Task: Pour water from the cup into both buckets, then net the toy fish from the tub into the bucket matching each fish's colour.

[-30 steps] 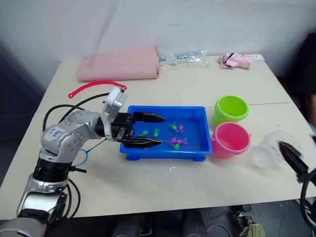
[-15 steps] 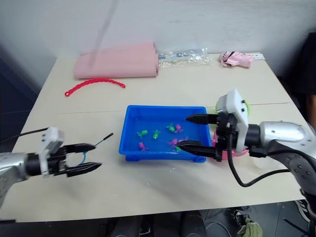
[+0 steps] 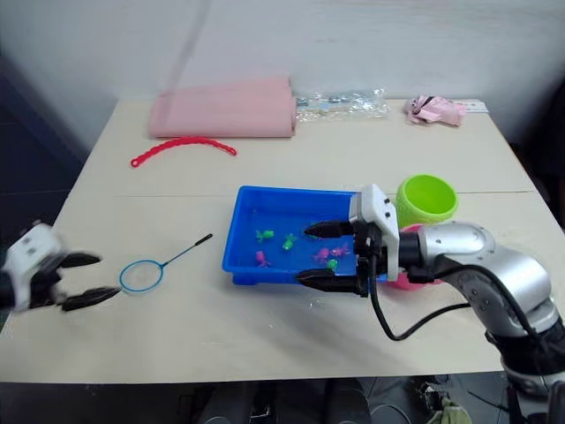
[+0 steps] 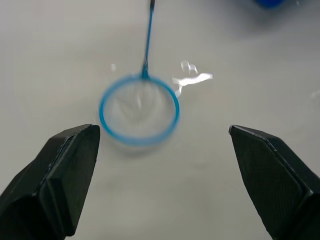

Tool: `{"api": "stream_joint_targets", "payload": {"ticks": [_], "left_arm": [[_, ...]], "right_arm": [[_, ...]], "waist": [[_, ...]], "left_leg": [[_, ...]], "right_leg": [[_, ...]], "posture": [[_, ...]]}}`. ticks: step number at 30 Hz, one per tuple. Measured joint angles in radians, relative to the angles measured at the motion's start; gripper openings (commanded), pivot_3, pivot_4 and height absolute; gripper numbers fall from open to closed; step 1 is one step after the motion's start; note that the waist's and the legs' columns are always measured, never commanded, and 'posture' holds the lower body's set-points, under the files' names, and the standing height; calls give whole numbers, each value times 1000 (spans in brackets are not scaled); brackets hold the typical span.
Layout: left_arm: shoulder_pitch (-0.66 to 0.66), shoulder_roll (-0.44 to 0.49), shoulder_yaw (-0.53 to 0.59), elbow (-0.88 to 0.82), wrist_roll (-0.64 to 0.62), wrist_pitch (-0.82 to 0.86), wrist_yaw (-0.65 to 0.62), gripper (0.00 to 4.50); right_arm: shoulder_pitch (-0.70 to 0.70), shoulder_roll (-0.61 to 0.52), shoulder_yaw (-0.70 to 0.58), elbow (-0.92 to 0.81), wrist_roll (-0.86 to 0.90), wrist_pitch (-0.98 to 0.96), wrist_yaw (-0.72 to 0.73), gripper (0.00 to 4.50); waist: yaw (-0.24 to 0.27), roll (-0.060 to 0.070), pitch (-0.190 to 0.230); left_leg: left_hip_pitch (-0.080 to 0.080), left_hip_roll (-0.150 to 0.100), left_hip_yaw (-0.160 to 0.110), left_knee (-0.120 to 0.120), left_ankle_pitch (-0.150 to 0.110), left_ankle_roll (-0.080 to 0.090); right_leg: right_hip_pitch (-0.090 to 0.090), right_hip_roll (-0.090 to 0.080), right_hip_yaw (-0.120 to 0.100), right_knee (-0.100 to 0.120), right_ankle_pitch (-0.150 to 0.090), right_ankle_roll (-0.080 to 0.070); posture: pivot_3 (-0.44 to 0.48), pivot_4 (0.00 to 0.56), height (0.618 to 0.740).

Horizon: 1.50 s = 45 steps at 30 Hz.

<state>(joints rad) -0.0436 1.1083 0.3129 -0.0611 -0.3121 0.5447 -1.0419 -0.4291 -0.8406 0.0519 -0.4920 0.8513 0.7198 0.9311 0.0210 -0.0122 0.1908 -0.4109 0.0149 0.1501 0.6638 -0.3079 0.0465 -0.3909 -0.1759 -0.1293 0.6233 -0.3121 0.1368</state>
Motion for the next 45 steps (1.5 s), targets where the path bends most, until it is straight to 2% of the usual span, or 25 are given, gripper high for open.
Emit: {"api": "stream_joint_targets", "payload": {"ticks": [1,6,10,16,21,24,32,40,45], "left_arm": [[-51,5,-56,9,11,18,-4,4500],[-353,-1,-336,172,129,87,-42,4500],[-567,-84,-515,381,273,-2,-68,4500],[-663,-159,-633,511,369,-44,-118,4500],[-694,-194,-667,602,442,-121,-101,4500],[-708,-221,-663,639,460,-153,-81,3659],[-732,-293,-633,708,491,-212,-31,113],[-734,-309,-606,728,500,-227,-32,25],[-734,-241,-584,745,478,-265,-93,25]], "right_arm": [[14,2,-7,-13,-6,0,-10,4441],[88,14,-54,-79,-6,7,-75,4441],[150,23,-86,-155,4,23,-133,4441],[206,28,-109,-210,5,24,-188,4441],[224,32,-128,-237,7,24,-228,4441],[244,33,-133,-252,4,24,-243,4500],[244,32,-136,-253,3,24,-250,4500],[211,9,-141,-249,20,35,-237,4500],[166,-48,-173,-221,79,75,-200,4500]], "waist": [[-2,0,0],[-18,-2,0],[-22,-3,-1],[-24,-5,0],[-22,-6,-1],[-20,-7,-1],[-7,-4,-3],[0,-4,-4],[-14,-6,-2]], "left_leg": [[-1,0,2,0,4,6],[-2,1,9,0,4,7],[-1,1,11,2,4,7],[-1,7,12,3,4,7],[-1,7,12,5,4,7],[1,8,11,7,4,7],[2,7,10,15,3,9],[3,8,10,17,2,10],[-3,10,10,17,2,10]], "right_leg": [[-1,0,-2,1,0,0],[-4,6,-6,1,0,0],[-4,8,-4,1,0,0],[-4,8,-3,1,0,0],[-4,8,-3,2,0,0],[-2,8,-3,4,0,0],[-1,5,-2,5,0,0],[-1,4,-2,6,1,-2],[-4,7,-4,6,2,-3]], "posture": [[0,150,738],[0,150,738],[0,150,738],[0,150,738],[0,150,738],[0,150,738],[0,150,738],[0,150,738],[0,150,738]]}}
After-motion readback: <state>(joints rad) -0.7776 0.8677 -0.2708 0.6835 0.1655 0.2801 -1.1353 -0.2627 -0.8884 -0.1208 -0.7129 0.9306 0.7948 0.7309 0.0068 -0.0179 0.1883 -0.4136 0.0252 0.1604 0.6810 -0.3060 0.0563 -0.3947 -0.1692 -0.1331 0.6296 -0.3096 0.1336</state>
